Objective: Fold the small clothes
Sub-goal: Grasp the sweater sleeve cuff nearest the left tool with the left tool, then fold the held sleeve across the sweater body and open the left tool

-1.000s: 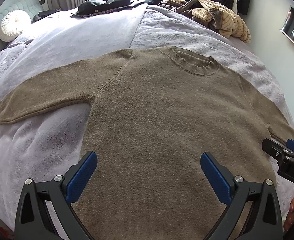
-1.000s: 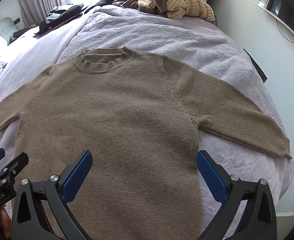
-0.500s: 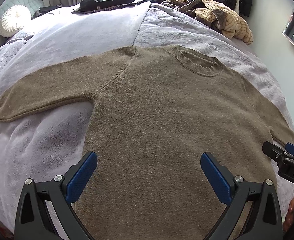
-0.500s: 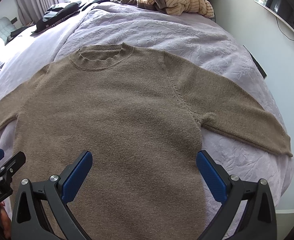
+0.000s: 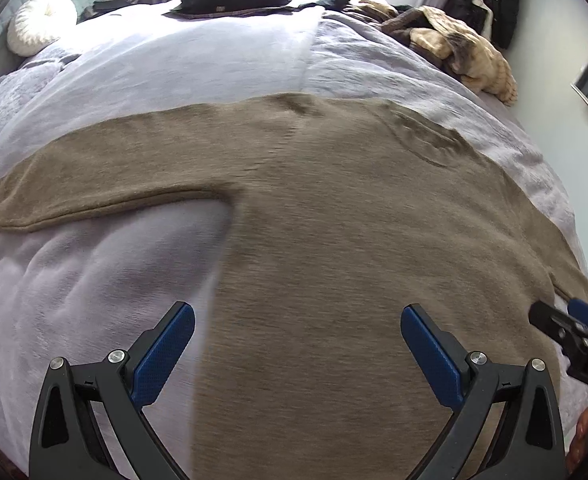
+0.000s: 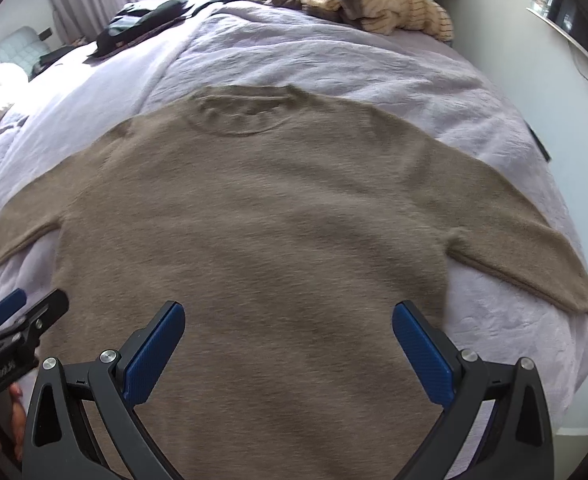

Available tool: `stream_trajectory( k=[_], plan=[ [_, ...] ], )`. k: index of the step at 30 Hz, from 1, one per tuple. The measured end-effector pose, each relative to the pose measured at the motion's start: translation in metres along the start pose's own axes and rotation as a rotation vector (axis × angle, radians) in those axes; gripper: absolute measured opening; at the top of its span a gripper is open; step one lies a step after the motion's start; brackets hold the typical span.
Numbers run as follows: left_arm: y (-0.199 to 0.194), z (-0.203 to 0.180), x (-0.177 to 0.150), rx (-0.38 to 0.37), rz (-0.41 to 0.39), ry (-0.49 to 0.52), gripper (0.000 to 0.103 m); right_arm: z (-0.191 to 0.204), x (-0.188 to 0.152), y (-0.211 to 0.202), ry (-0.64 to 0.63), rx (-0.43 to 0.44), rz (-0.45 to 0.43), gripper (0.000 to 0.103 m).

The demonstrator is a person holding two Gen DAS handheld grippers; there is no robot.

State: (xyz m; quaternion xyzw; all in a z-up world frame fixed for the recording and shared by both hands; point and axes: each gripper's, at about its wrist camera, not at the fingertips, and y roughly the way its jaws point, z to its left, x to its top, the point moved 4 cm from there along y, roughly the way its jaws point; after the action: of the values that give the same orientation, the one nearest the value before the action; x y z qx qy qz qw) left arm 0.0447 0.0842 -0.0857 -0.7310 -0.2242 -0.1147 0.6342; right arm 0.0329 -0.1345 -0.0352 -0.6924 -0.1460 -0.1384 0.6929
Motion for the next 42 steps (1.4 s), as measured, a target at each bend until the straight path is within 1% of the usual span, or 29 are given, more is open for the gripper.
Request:
stream_trajectory(
  k=[3, 6, 8, 11, 13, 15, 16, 18, 20, 21, 22, 23, 24, 25, 26, 27, 29, 31, 33, 34, 37, 39, 42],
  plan=[
    [0.001, 0.041, 0.005, -0.002, -0.024, -0.057, 0.103, 0.026, -0.006, 0.003, -0.037, 0.036, 0.004, 0.103],
    [0.001, 0.096, 0.012, 0.01, -0.068, -0.135, 0.103, 0.053, -0.012, 0.005, -0.084, 0.068, 0.005, 0.103],
    [0.0, 0.142, 0.016, 0.051, -0.097, -0.208, 0.103, 0.069, -0.015, 0.005, -0.113, 0.083, 0.004, 0.103],
    [0.003, 0.209, 0.018, 0.078, -0.127, -0.344, 0.103, 0.091, -0.019, 0.006, -0.145, 0.106, 0.01, 0.103],
    [0.011, 0.251, 0.02, 0.065, -0.134, -0.453, 0.103, 0.104, -0.021, 0.007, -0.158, 0.121, 0.021, 0.103],
    [0.019, 0.279, 0.023, 0.023, -0.137, -0.545, 0.103, 0.115, -0.022, 0.008, -0.172, 0.127, 0.03, 0.103],
    [0.023, 0.291, 0.026, -0.012, -0.147, -0.583, 0.103, 0.119, -0.023, 0.008, -0.181, 0.129, 0.035, 0.103],
    [0.027, 0.304, 0.034, -0.046, -0.173, -0.61, 0.103, 0.128, -0.024, 0.008, -0.192, 0.135, 0.04, 0.103],
    [0.026, 0.312, 0.043, -0.064, -0.215, -0.599, 0.103, 0.134, -0.025, 0.006, -0.196, 0.142, 0.043, 0.103],
    [0.024, 0.314, 0.044, -0.068, -0.239, -0.593, 0.099, 0.136, -0.025, 0.006, -0.197, 0.146, 0.044, 0.103],
    [0.022, 0.316, 0.044, -0.063, -0.263, -0.593, 0.08, 0.137, -0.025, 0.005, -0.198, 0.149, 0.044, 0.103],
    [0.021, 0.318, 0.044, -0.059, -0.281, -0.592, 0.064, 0.138, -0.026, 0.004, -0.198, 0.151, 0.043, 0.103],
    [0.022, 0.32, 0.044, -0.071, -0.281, -0.59, 0.021, 0.139, -0.027, 0.003, -0.201, 0.153, 0.042, 0.103],
    [0.025, 0.323, 0.042, -0.132, -0.27, -0.585, 0.006, 0.139, -0.028, 0.002, -0.203, 0.155, 0.042, 0.103],
    [0.027, 0.324, 0.044, -0.166, -0.273, -0.596, 0.006, 0.138, -0.028, 0.002, -0.203, 0.158, 0.043, 0.103],
    [0.024, 0.325, 0.043, -0.172, -0.29, -0.598, 0.006, 0.137, -0.029, 0.002, -0.199, 0.164, 0.044, 0.103],
    [0.013, 0.321, 0.046, -0.17, -0.328, -0.567, 0.006, 0.133, -0.029, 0.002, -0.184, 0.179, 0.042, 0.103],
    [-0.005, 0.304, 0.055, -0.169, -0.385, -0.5, 0.006, 0.127, -0.029, 0.002, -0.165, 0.194, 0.036, 0.103],
    [-0.022, 0.284, 0.065, -0.172, -0.422, -0.434, 0.006, 0.12, -0.029, 0.001, -0.145, 0.211, 0.026, 0.103],
    [-0.033, 0.267, 0.075, -0.18, -0.442, -0.383, 0.006, 0.116, -0.029, 0.0, -0.136, 0.218, 0.021, 0.103],
    [-0.053, 0.216, 0.099, -0.215, -0.48, -0.271, 0.005, 0.098, -0.027, -0.002, -0.094, 0.239, 0.003, 0.103],
    [-0.061, 0.172, 0.117, -0.26, -0.478, -0.196, 0.006, 0.081, -0.026, -0.003, -0.058, 0.253, -0.006, 0.103],
    [-0.064, 0.104, 0.133, -0.304, -0.459, -0.087, 0.005, 0.05, -0.026, -0.003, 0.002, 0.256, -0.021, 0.103]
  ],
)
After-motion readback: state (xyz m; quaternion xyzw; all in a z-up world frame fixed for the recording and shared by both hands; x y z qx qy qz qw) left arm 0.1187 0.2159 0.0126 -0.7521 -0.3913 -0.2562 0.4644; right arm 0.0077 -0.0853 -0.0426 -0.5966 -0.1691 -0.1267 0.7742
